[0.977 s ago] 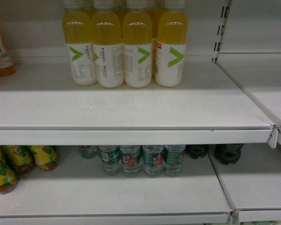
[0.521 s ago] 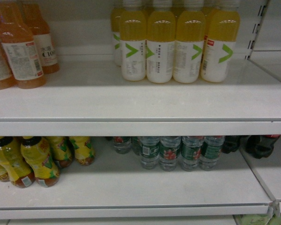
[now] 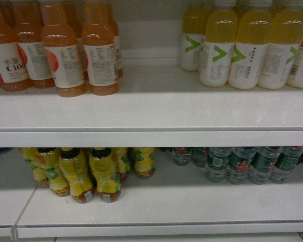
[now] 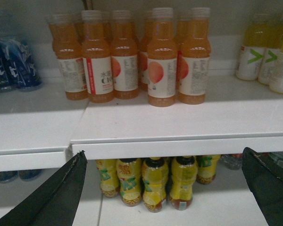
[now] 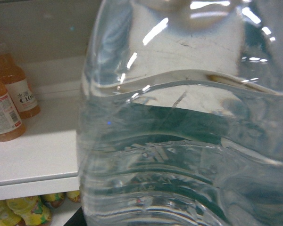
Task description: Move water from second to third shelf
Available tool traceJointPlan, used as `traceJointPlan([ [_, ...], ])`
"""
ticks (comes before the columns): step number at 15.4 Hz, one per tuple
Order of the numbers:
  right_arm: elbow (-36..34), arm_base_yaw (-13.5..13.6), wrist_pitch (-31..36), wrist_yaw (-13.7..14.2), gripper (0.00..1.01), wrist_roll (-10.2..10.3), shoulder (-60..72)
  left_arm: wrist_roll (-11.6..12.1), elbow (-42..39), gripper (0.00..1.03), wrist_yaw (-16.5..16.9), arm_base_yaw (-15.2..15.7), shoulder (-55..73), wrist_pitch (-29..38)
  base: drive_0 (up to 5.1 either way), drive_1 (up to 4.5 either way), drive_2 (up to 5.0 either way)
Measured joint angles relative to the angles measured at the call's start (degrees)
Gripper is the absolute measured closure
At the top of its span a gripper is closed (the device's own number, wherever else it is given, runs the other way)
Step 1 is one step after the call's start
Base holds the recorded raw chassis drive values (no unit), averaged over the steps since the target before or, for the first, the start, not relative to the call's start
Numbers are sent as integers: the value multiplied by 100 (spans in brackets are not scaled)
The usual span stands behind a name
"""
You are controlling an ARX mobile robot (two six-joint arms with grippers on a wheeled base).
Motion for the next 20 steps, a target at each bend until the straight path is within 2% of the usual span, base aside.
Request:
traceJointPlan([
  [20,0,-2,-2,0,59,2,2,0,0,5,2,0,0,-7,-490,251,251],
])
